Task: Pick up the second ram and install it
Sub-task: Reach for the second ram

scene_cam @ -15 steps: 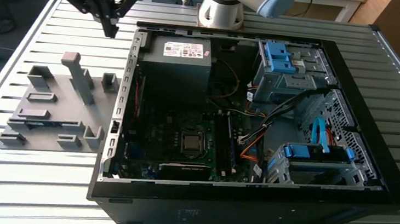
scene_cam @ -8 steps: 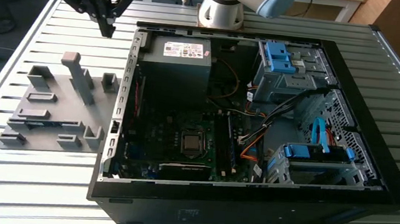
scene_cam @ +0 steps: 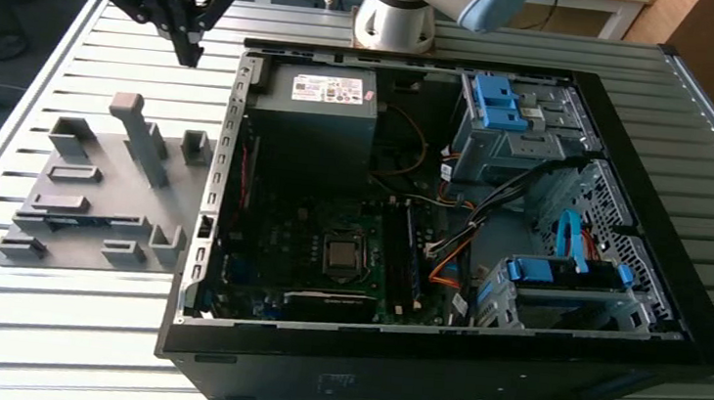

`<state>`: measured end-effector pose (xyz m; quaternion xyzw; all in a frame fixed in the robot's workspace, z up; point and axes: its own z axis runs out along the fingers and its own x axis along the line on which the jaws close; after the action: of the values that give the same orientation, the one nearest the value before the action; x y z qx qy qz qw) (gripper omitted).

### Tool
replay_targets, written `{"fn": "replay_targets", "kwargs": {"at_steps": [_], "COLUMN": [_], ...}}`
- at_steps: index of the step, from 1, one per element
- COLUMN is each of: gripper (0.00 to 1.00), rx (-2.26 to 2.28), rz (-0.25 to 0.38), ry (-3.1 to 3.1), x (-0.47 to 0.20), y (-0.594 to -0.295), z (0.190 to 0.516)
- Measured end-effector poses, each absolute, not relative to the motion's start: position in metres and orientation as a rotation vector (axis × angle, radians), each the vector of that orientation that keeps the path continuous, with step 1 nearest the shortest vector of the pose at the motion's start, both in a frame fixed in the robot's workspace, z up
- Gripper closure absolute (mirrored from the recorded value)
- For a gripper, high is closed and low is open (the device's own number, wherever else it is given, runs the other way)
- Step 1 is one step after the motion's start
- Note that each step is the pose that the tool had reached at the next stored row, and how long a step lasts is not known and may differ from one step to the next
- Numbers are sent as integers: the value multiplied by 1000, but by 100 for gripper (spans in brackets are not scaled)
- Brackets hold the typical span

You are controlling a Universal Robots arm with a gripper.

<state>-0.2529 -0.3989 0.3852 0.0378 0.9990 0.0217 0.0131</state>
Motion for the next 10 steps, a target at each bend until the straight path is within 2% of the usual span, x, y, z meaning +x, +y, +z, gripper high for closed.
{"fn": "replay_targets", "kwargs": {"at_steps": [10], "gripper": [89], "rx": [118], "rz": [68], "ry": [3113], "x": [-255], "y": [-399], "z": [385]}}
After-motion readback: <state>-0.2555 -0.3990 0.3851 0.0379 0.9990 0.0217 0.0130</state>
